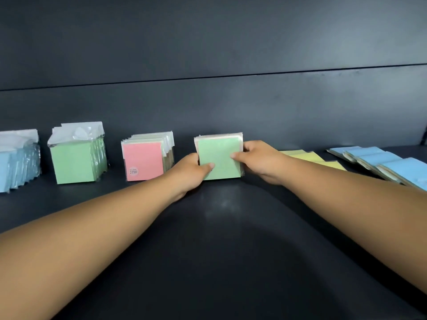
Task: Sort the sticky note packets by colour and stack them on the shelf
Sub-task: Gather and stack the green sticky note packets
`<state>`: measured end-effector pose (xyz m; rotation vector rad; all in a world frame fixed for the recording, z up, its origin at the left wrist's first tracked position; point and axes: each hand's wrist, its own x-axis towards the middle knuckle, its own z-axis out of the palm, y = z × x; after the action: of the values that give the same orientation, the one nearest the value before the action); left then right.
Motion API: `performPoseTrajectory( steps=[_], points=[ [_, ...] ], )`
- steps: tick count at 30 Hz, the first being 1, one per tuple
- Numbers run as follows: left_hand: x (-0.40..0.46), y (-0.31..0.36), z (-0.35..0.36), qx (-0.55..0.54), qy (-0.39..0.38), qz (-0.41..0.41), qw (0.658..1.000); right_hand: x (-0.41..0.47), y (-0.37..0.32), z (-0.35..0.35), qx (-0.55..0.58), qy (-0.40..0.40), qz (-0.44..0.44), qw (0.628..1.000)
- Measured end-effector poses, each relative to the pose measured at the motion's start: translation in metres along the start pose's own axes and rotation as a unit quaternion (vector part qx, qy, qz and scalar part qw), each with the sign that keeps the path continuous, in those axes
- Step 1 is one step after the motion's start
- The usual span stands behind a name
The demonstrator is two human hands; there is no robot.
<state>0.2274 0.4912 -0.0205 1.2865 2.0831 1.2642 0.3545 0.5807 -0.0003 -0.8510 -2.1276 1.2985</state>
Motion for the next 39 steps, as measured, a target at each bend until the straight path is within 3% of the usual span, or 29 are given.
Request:
performPoseTrajectory(
  steps=[9,17,27,31,39],
  points=[
    [0.037,-0.006,-0.003,-0.037,0.012,-0.033,0.999,0.047,0.007,0.008,0.028,0.017,0.037,0.999],
    [0.042,-0.014,-0.004,-0.117,0.0,-0.032,0.993,0.039,0.014,0.016,-0.014,0.046,0.002,0.999],
    [0.038,-0.014,-0.007,-0.095,-0.007,0.0,0.995,0.041,0.017,0.015,-0.08,0.031,-0.053,0.995],
    [0.042,-0.016,-0.005,-0.04,0.013,-0.009,0.999,0.042,0.017,0.016,-0.096,0.039,-0.068,0.992],
    [0.044,-0.015,-0.004,-0.044,0.023,-0.018,0.999,0.044,0.02,0.017,-0.118,0.029,-0.035,0.992]
  ],
)
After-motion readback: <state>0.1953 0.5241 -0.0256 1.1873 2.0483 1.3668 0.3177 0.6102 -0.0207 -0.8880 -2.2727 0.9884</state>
